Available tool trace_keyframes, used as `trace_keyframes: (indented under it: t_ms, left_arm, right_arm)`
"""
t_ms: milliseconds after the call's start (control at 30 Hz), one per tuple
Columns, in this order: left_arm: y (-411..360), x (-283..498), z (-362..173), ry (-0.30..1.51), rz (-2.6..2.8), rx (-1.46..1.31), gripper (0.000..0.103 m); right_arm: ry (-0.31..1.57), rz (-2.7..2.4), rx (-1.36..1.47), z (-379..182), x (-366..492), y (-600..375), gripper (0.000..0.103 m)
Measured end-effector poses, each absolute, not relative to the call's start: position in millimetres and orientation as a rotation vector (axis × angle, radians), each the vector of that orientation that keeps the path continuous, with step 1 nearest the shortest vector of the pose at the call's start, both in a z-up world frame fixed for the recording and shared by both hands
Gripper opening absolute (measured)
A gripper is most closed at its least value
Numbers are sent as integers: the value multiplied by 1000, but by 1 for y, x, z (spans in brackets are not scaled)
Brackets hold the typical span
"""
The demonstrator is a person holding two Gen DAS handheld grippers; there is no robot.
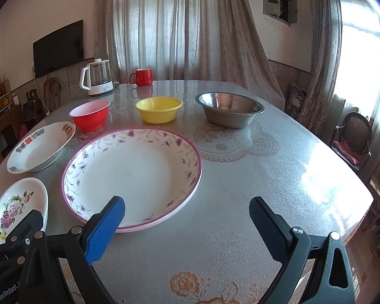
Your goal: Organize plates and bowls
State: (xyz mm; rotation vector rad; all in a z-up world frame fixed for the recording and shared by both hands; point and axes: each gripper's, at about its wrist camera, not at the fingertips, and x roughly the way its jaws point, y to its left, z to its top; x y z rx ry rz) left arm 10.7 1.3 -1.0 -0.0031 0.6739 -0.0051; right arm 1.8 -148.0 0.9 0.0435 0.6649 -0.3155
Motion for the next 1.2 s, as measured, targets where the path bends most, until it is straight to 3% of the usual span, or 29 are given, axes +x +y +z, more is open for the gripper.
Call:
trace_keyframes:
  t_ms: [167, 267, 367, 433, 600, 733, 767, 867, 1200]
  left_arm:
    - [2, 15, -1, 700, -80, -38, 103]
    - [7, 20, 2, 716, -198, -102, 103]
    - [8, 31, 10, 743, -258, -141, 103]
    - [8, 40, 16, 757, -306, -155, 103]
    - [12, 67, 23, 799, -334, -189, 102]
    - [10, 90, 23, 850, -352, -142, 93]
    - [8, 95, 22, 872, -362, -131, 92]
    - [2, 111, 13, 961, -395, -100, 75]
    - [-7, 143, 1, 1031, -442, -65, 62]
  right_arm:
    - [680, -271, 65, -2, 6, -154, 100]
    - [685, -222, 107, -1, 10, -164, 95]
    - [694, -173, 158, 1, 17, -179, 80]
    - [707, -128, 217, 1, 23, -193, 63]
    - [776, -90, 283, -6, 44, -217, 42]
    - [838, -95, 317, -21, 59, -227, 27]
    - [846, -90, 326, -24, 61, -229, 25]
    - [855, -67, 342, -30, 67, -230, 25]
    - [858, 15, 259, -35, 74, -222, 25]
